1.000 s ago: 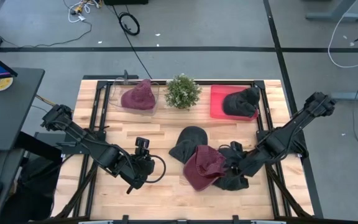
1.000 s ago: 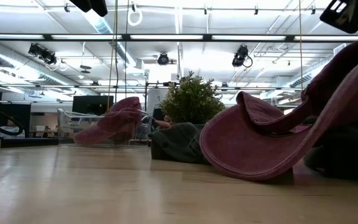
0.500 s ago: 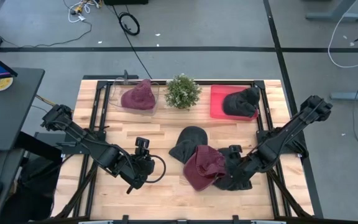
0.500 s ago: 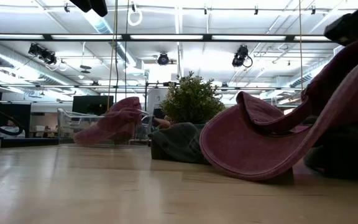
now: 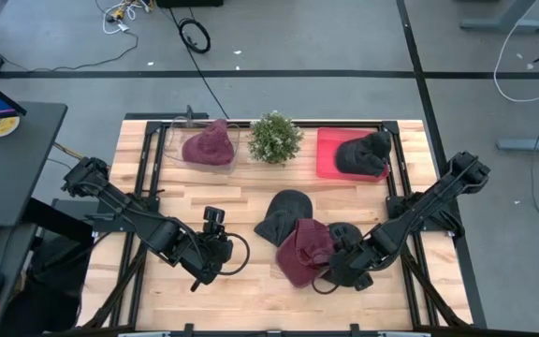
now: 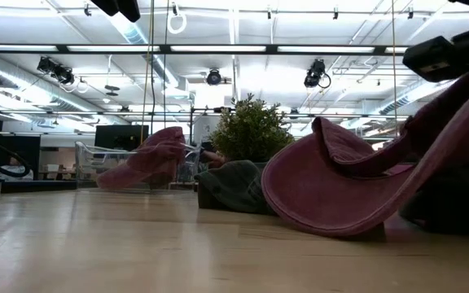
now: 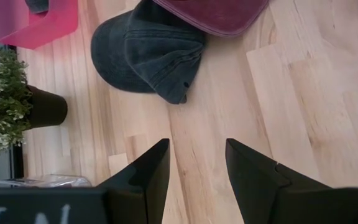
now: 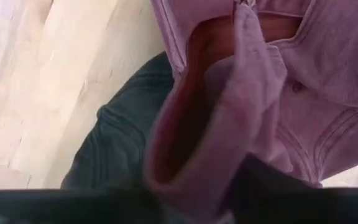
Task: Pick & Place hat
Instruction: Put the red cap into the transparent bin
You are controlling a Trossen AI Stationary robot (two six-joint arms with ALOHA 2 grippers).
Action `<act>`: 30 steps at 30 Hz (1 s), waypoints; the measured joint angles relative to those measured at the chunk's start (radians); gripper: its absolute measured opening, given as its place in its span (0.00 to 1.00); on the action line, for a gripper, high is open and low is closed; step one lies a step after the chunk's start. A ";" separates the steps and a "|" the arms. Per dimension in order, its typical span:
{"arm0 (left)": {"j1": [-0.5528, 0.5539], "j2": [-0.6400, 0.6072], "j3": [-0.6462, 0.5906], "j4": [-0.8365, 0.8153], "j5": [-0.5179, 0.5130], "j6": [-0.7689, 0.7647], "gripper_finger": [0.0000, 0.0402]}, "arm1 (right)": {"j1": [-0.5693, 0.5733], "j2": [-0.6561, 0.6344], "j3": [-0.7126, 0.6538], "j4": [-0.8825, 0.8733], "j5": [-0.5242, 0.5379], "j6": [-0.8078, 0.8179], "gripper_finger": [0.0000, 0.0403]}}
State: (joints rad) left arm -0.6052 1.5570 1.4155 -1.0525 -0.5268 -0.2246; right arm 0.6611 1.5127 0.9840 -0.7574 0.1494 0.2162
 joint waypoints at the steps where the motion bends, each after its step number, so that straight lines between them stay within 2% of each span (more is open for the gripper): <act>1: 0.000 0.000 0.000 0.000 0.004 0.000 0.40 | 0.000 -0.001 0.001 -0.009 0.000 -0.008 0.23; 3: 0.000 0.000 0.000 0.000 0.009 0.000 0.40 | 0.000 -0.002 0.016 -0.048 0.001 -0.041 0.07; 4: 0.000 0.000 0.000 0.000 0.009 0.000 0.40 | 0.000 -0.003 0.027 -0.063 0.008 -0.060 0.04; 10: 0.000 0.000 0.000 0.000 0.009 0.011 0.40 | -0.004 -0.003 0.137 -0.175 0.162 -0.071 0.01; 16: -0.006 0.000 0.000 0.000 0.006 0.030 0.40 | -0.007 -0.004 0.362 -0.365 0.400 0.005 0.01; 20: -0.006 0.000 0.000 0.001 0.006 0.032 0.40 | -0.015 -0.004 0.516 -0.413 0.535 0.008 0.01; 24: -0.006 0.000 0.000 0.015 -0.004 0.034 0.40 | -0.053 -0.005 0.645 -0.412 0.550 0.009 0.00; 26: -0.006 0.000 0.000 0.032 -0.047 0.039 0.40 | -0.074 -0.005 0.691 -0.408 0.553 -0.026 0.00; 30: -0.010 0.000 0.000 0.043 -0.156 0.088 0.40 | -0.090 -0.006 0.710 -0.390 0.533 -0.268 0.00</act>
State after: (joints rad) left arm -0.6155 1.5570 1.4155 -1.0091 -0.6829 -0.1365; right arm 0.5713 1.5063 1.6943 -1.1476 0.6823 -0.0517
